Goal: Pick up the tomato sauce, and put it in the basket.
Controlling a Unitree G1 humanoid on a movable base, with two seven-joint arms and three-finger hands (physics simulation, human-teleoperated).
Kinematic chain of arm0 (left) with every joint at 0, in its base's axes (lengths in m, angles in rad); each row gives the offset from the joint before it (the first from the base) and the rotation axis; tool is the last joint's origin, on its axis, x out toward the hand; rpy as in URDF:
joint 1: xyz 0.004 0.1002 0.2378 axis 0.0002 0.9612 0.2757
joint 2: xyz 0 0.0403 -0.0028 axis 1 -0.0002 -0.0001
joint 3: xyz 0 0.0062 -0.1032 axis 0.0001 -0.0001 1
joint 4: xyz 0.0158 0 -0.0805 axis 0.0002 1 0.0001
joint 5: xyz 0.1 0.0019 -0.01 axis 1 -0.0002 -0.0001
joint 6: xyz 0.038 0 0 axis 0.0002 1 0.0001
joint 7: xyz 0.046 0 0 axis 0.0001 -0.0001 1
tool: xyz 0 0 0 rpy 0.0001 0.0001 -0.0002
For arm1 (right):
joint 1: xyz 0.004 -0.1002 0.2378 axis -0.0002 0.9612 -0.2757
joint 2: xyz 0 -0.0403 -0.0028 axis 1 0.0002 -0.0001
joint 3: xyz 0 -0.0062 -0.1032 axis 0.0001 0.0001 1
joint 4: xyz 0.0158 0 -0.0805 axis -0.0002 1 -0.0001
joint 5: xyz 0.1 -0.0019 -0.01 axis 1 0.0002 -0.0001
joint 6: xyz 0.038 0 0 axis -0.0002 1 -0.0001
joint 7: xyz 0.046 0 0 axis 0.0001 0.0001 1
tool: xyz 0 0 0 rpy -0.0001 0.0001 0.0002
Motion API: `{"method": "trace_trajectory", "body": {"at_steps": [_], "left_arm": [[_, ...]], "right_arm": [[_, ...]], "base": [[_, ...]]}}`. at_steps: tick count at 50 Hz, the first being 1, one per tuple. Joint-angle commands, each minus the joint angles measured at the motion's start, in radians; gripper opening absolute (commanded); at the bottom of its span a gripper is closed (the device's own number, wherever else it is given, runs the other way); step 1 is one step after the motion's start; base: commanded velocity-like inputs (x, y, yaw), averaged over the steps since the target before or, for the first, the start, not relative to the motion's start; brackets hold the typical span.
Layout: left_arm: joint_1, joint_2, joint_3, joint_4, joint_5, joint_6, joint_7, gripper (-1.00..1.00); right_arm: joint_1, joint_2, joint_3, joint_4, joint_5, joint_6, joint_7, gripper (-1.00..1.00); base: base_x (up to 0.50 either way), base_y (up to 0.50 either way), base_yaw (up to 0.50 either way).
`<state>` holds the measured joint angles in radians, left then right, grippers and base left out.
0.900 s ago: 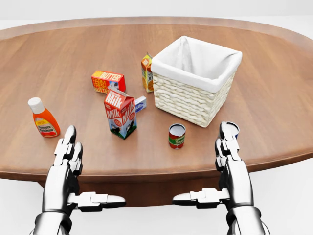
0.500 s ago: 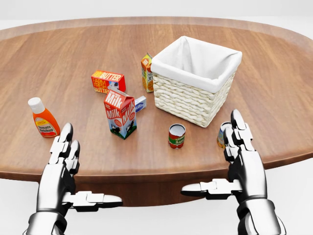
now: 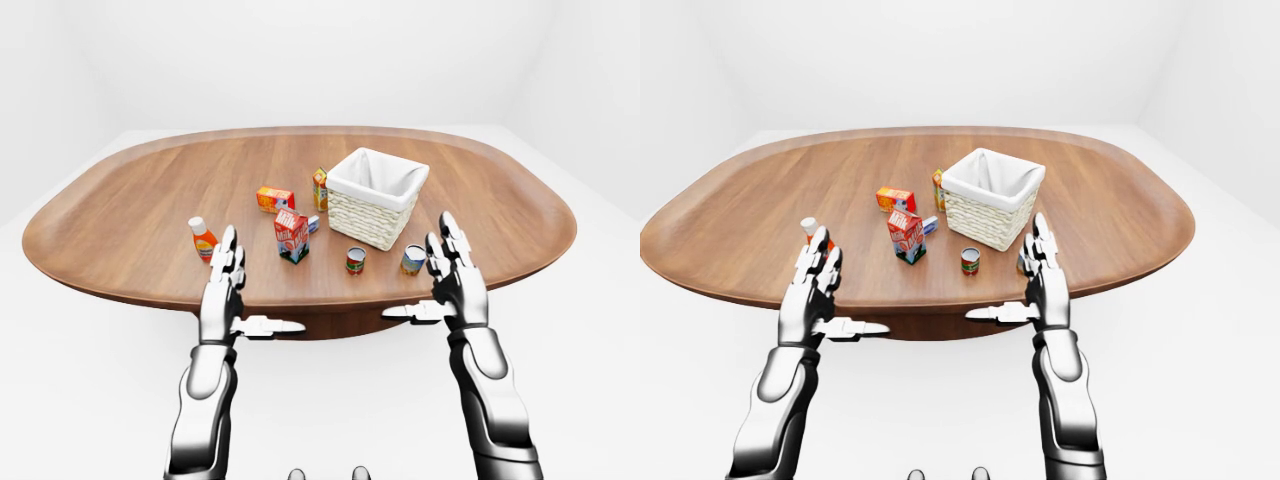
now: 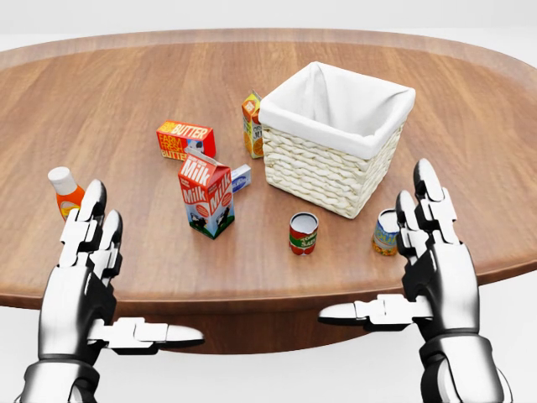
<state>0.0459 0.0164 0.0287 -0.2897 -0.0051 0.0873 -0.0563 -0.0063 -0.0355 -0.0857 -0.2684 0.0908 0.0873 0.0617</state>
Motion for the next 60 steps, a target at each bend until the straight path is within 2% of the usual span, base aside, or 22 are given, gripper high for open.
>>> {"method": "trace_trajectory", "body": {"at_steps": [1,16,25,60], "left_arm": [[0.006,0.000,0.003,-0.057,0.002,0.000,-0.004,1.00],[0.005,-0.001,0.002,-0.047,0.003,0.000,-0.006,1.00],[0.009,-0.003,-0.005,-0.042,0.007,0.000,-0.006,1.00],[0.014,-0.004,-0.010,-0.055,0.006,0.000,-0.007,1.00]], "right_arm": [[0.010,0.003,-0.004,-0.040,0.029,0.000,0.026,1.00],[0.026,0.004,0.008,-0.062,0.013,0.000,0.032,1.00],[0.029,0.003,0.011,-0.070,0.010,0.000,0.040,1.00],[0.041,0.011,0.017,-0.072,0.009,0.000,0.049,1.00]], "base": [[0.21,0.00,0.00],[0.49,0.00,0.00],[0.05,-0.03,0.00],[0.00,-0.46,0.00]]}}
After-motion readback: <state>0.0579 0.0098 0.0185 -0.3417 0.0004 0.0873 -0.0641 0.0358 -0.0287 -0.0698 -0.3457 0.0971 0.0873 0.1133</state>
